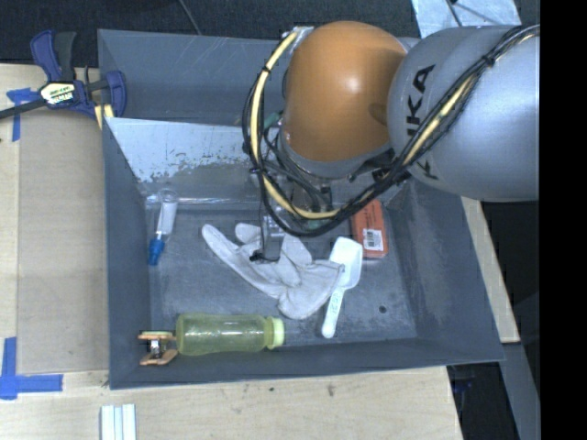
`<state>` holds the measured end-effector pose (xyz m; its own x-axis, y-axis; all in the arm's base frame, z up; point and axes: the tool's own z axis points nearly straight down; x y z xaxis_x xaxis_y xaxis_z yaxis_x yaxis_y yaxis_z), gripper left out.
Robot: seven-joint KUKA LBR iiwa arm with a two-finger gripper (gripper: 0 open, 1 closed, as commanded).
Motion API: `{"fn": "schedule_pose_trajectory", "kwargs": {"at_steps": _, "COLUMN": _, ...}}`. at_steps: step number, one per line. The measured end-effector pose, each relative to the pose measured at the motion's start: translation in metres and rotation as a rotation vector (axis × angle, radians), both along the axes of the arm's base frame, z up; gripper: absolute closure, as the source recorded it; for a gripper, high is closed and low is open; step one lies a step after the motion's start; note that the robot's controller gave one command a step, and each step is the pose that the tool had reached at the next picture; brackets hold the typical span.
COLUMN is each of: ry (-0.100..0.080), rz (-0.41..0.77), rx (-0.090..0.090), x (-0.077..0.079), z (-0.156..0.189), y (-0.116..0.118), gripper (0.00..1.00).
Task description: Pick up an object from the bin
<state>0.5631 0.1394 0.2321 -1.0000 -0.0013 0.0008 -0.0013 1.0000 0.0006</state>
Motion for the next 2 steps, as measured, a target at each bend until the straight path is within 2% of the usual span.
{"fn": "schedule_pose_trajectory", "kwargs": {"at_steps": 1, "ry": -0.003, "rz": 0.1, "rx": 0.0, "x": 0.029, "z": 0.048, "y": -0.036, "gripper": 0.0}}
{"fn": "schedule_pose_trajectory", "kwargs": {"at_steps": 2, "ry": -0.015, "rz": 0.101, "rx": 0.0, "x": 0.039, "z": 0.019, "y": -0.061, "gripper": 0.0}}
